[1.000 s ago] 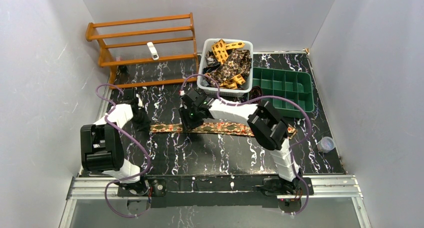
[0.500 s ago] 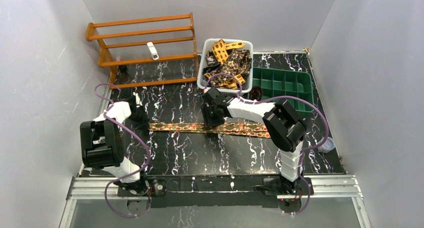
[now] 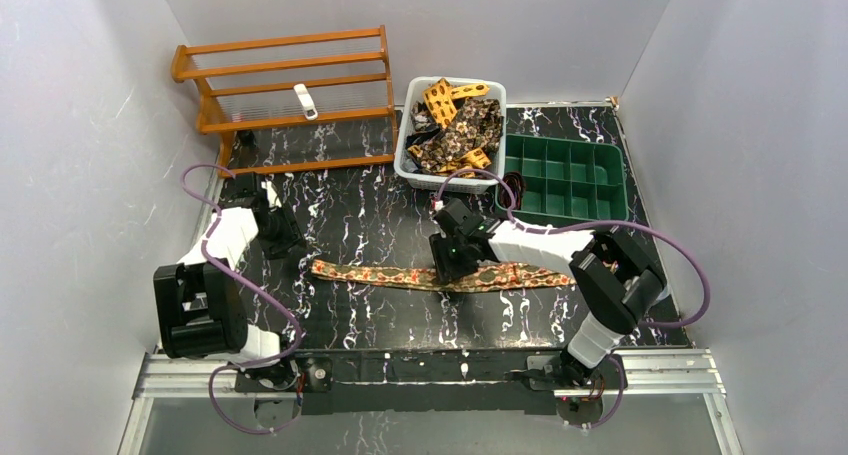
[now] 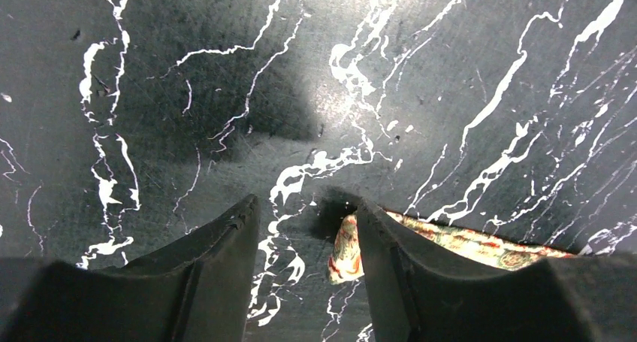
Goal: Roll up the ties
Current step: Roll the tie at the center of the board.
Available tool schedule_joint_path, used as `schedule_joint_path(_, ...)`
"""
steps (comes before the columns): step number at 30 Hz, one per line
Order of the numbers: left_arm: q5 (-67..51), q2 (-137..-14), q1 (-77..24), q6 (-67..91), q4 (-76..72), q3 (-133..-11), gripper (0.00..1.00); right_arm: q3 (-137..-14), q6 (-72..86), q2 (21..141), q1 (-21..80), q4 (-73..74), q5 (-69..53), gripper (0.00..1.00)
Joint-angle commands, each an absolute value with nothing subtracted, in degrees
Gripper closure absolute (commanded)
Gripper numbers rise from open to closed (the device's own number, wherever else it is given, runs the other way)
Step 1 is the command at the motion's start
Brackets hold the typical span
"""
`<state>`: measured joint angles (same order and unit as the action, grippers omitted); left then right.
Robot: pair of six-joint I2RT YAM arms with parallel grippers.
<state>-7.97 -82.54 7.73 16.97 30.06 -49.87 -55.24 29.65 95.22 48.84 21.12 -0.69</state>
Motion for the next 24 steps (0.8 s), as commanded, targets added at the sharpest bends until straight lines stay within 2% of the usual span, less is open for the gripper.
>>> schedule_joint_path(1, -11.78, -79.4, 7.9, 18.78, 32.43, -50.67, 0.51, -53.51, 26.44, 93.27, 49.06, 28.37, -3.18, 0.47)
schedule_joint_path(3, -12.85, -78.6, 7.91, 19.59, 32.4, -50.63, 0.51, -57.04, 24.18, 91.31, 49.19, 25.96, -6.76, 0.42)
schedule_joint_path(5, -13.62, -77.63, 7.91, 20.26, 32.62, -50.62, 0.5, -59.18, 21.87, 89.01, 49.16, 18.11, -12.38, 0.31)
schedule_joint_path(8, -13.98, -75.92, 7.86, 21.07, 33.44, -50.27, 0.49, -56.89, 19.3, 87.94, 49.41, 0.2, -18.87, 0.06)
schedule_joint_path(9, -13.8, -75.4, 7.9, 21.65, 33.45, -49.94, 0.48, -55.74, 18.11, 88.66, 49.77, -6.07, -20.45, 0.02)
schedule_joint_path(16, -12.17, -72.57, 8.32, 26.73, 33.37, -48.88, 0.45, -61.34, 3.66, 102.96, 56.7, -23.7, -18.97, 0.01)
schedule_joint_path(24, -11.28, -70.31, 8.79, 28.21, 34.9, -47.44, 0.4, -69.61, -2.75, 116.12, 58.21, -29.92, -22.78, 0.08)
